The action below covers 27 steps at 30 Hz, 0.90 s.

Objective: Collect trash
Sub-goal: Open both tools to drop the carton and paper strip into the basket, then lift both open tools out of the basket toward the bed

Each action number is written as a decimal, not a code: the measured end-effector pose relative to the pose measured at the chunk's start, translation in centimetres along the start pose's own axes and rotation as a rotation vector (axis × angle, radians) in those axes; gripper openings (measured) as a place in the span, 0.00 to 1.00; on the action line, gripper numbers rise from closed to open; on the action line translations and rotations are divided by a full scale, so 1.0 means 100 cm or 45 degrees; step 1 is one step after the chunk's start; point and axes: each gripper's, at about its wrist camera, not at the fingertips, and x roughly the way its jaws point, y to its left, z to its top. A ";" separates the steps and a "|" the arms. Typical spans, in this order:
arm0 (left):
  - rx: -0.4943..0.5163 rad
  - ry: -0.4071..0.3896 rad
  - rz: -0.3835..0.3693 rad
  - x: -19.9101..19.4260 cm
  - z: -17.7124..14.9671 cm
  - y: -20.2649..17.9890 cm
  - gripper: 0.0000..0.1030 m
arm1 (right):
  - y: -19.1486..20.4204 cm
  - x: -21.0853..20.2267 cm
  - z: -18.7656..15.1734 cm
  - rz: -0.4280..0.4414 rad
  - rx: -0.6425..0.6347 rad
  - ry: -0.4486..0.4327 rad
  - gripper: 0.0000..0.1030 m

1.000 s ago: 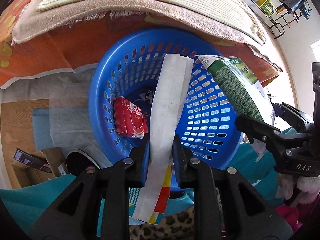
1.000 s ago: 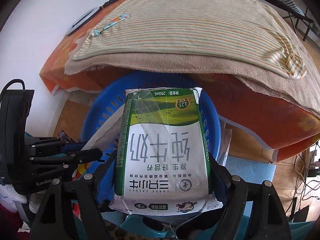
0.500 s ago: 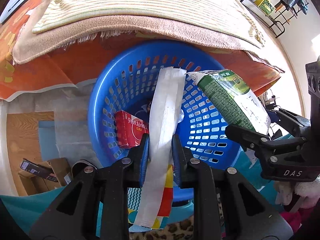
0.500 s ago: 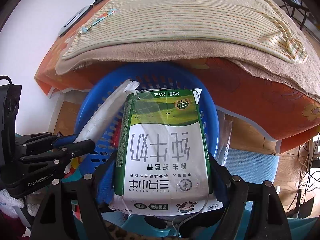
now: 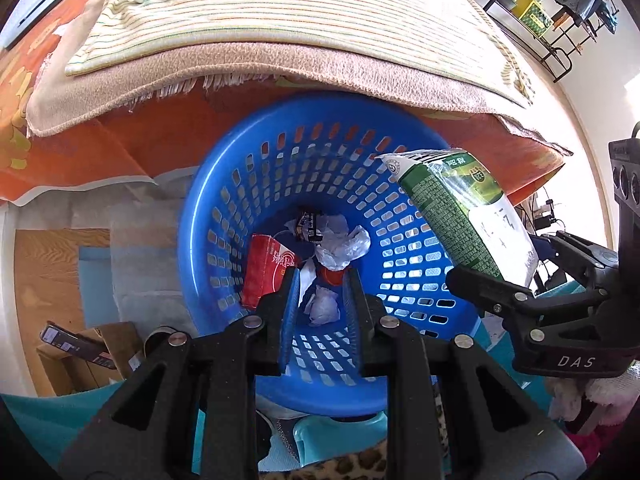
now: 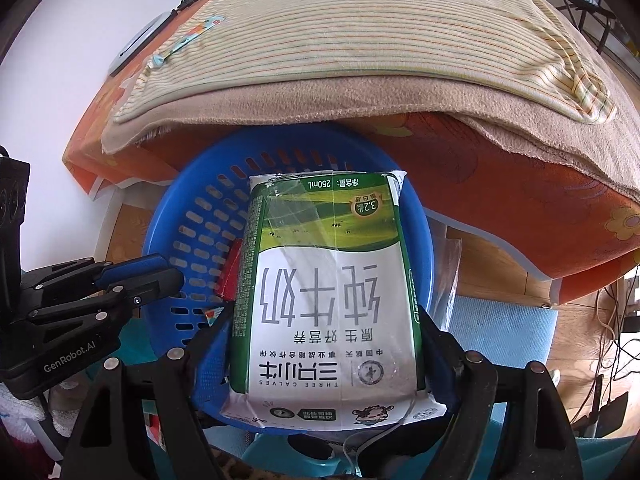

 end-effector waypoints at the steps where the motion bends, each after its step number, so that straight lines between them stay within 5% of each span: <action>1: -0.003 -0.001 0.001 0.000 0.000 0.000 0.19 | 0.001 0.000 0.000 0.005 -0.001 0.006 0.82; 12: -0.013 -0.002 0.001 0.001 0.001 0.003 0.20 | 0.003 0.007 0.000 0.027 0.019 0.031 0.80; 20: -0.005 -0.028 0.008 -0.003 0.004 0.001 0.28 | -0.001 0.004 0.001 0.039 0.040 0.013 0.81; 24: 0.010 -0.056 0.019 -0.007 0.006 -0.001 0.46 | -0.004 0.000 0.002 0.037 0.041 0.000 0.81; 27: 0.018 -0.075 0.025 -0.011 0.010 -0.002 0.46 | -0.005 -0.004 0.005 0.026 0.044 -0.022 0.81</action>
